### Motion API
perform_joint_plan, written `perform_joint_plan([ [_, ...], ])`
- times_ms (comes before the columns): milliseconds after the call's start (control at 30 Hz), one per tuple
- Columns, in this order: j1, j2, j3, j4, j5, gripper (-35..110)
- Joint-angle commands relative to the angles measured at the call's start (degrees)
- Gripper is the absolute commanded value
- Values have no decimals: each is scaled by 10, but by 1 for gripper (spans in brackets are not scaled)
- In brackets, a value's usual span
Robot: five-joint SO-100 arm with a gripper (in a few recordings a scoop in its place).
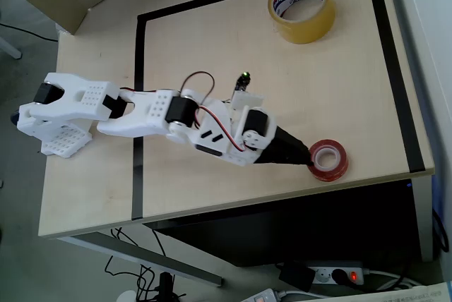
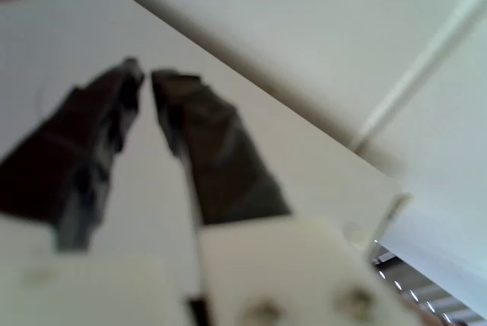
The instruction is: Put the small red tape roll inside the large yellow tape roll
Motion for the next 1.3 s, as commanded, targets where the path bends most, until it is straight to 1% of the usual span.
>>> perform_joint_plan([
  [0, -2, 41, 2, -59, -4, 0],
  [367, -25, 5, 21, -98, -1, 0],
  [567, -25, -7, 37, -94, 0, 0],
  [733, -18, -16, 40, -67, 3, 0],
  [933, -20, -16, 17, 12, 10, 1],
  [1267, -27, -11, -55, 210, 10, 1],
])
